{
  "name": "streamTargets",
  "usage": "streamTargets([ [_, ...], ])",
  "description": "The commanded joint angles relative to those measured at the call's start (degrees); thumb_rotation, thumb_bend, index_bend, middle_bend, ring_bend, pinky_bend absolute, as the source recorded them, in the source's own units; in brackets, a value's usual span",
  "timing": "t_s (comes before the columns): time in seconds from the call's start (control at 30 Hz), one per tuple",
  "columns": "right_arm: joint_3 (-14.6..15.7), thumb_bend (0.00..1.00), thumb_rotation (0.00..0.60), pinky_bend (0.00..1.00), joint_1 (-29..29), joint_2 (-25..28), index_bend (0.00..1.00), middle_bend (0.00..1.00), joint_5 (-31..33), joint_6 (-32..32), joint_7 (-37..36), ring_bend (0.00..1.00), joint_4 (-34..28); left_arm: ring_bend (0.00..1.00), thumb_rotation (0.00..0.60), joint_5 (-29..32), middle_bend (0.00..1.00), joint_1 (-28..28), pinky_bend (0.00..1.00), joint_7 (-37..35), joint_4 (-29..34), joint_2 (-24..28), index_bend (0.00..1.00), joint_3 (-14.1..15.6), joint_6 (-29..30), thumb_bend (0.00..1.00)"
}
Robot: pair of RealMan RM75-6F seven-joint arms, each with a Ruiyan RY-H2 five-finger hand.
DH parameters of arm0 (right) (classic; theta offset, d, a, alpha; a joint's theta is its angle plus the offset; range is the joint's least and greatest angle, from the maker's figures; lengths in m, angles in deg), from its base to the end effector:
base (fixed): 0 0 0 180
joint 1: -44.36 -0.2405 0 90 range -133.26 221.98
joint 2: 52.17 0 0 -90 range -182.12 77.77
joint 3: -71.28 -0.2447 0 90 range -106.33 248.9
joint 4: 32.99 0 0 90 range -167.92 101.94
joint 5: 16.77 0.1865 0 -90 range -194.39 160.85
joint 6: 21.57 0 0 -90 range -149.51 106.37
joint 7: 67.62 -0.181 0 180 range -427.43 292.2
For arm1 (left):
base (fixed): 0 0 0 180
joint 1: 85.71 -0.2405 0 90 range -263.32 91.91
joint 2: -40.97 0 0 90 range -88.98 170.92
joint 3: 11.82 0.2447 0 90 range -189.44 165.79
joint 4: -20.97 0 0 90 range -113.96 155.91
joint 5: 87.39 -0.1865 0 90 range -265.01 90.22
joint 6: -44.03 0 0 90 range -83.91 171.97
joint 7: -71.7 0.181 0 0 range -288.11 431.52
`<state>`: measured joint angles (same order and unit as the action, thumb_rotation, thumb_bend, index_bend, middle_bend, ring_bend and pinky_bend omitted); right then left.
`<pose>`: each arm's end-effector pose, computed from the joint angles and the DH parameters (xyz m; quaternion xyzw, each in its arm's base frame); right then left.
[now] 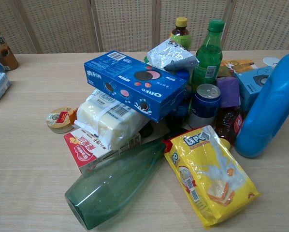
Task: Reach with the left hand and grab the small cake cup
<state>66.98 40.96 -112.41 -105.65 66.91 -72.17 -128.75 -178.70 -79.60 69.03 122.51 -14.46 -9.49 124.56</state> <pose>-0.2744 -0.2113 0.2009 0.5761 -0.3791 0.4382 0.5765 -0.2667 0.1993 0.1729 -0.6441 -0.4262 -0.3709 0.5156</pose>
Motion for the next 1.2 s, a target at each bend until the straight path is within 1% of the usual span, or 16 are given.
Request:
streamTargets([
  [0.03, -0.1, 0.0, 0.6, 0.0, 0.1, 0.3, 0.0, 0.0, -0.1, 0.3, -0.7, 0.0, 0.0, 0.0, 0.6, 2.3, 0.0, 2.9, 0.0, 2.5, -0.4, -2.2, 0.05, -1.0, -4.9, 0.0],
  [0.13, -0.1, 0.0, 0.6, 0.0, 0.3, 0.6, 0.0, 0.0, -0.5, 0.8, -1.5, 0.0, -0.1, 0.0, 0.6, 6.2, 0.0, 7.0, 0.0, 4.3, -0.1, -3.3, 0.04, -3.0, -11.4, 0.0],
  [0.17, 0.0, 0.0, 0.6, 0.0, 0.3, 0.8, 0.0, 0.0, -0.8, 1.0, -1.7, 0.0, -0.2, 0.0, 0.6, 8.2, 0.0, 9.0, 0.0, 5.8, 0.0, -3.5, 0.04, -3.9, -14.5, 0.0],
  [0.27, 0.1, 0.0, 0.6, 0.0, 0.4, 0.8, 0.0, 0.0, -1.2, 1.1, -1.7, 0.0, -0.3, 0.0, 0.6, 13.0, 0.0, 13.9, 0.0, 11.0, -0.3, -5.1, 0.04, -6.1, -21.2, 0.0],
  [0.33, 0.2, 0.0, 0.6, 0.0, 0.3, 0.8, 0.0, 0.0, -1.4, 1.1, -1.6, 0.0, -0.4, 0.0, 0.6, 16.2, 0.0, 16.4, 0.0, 14.7, -0.6, -6.3, 0.04, -7.3, -24.2, 0.0],
  [0.43, 0.2, 0.0, 0.6, 0.0, 0.3, 0.8, 0.0, 0.0, -1.4, 1.1, -1.6, 0.0, -0.4, 0.0, 0.6, 22.9, 0.0, 20.0, 0.0, 20.0, -0.8, -8.8, 0.04, -8.9, -27.6, 0.0],
  [0.57, 0.2, 0.0, 0.6, 0.0, 0.3, 0.9, 0.0, 0.0, -1.4, 1.0, -1.9, 0.0, -0.4, 0.0, 0.6, 34.2, 0.0, 24.8, 0.0, 25.1, -3.0, -12.6, 0.04, -10.7, -31.4, 0.0],
  [0.7, 0.3, 0.0, 0.6, 0.0, 0.2, 1.0, 0.0, 0.0, -1.4, 1.0, -2.4, 0.0, -0.3, 0.0, 0.6, 43.2, 0.0, 29.2, 0.0, 30.5, -6.3, -16.3, 0.04, -10.8, -32.9, 0.0],
  [0.87, 0.2, 0.0, 0.6, 0.0, 0.1, 0.9, 0.0, 0.0, -1.2, 0.6, -2.7, 0.0, -0.1, 0.0, 0.6, 53.9, 0.0, 34.3, 0.0, 37.4, -9.5, -21.4, 0.04, -9.8, -31.9, 0.0],
  [0.97, 0.2, 0.0, 0.6, 0.0, 0.1, 1.0, 0.0, 0.0, -1.1, 0.7, -2.9, 0.0, 0.0, 0.0, 0.6, 58.7, 0.0, 36.8, 0.0, 40.5, -10.8, -24.1, 0.04, -9.0, -30.9, 0.0],
  [1.07, 0.1, 0.0, 0.6, 0.0, 0.1, 1.2, 0.0, 0.0, -0.9, 0.7, -3.5, 0.0, 0.0, 0.0, 0.6, 61.8, 0.0, 38.7, 0.0, 42.7, -11.8, -26.4, 0.04, -8.4, -29.9, 0.0],
  [1.2, 0.0, 0.0, 0.6, 0.0, 0.2, 1.5, 0.0, 0.0, -0.7, 0.8, -4.6, 0.0, 0.3, 0.0, 0.6, 63.9, 0.0, 40.3, 0.02, 44.6, -12.9, -28.4, 0.04, -7.6, -28.5, 0.0],
])
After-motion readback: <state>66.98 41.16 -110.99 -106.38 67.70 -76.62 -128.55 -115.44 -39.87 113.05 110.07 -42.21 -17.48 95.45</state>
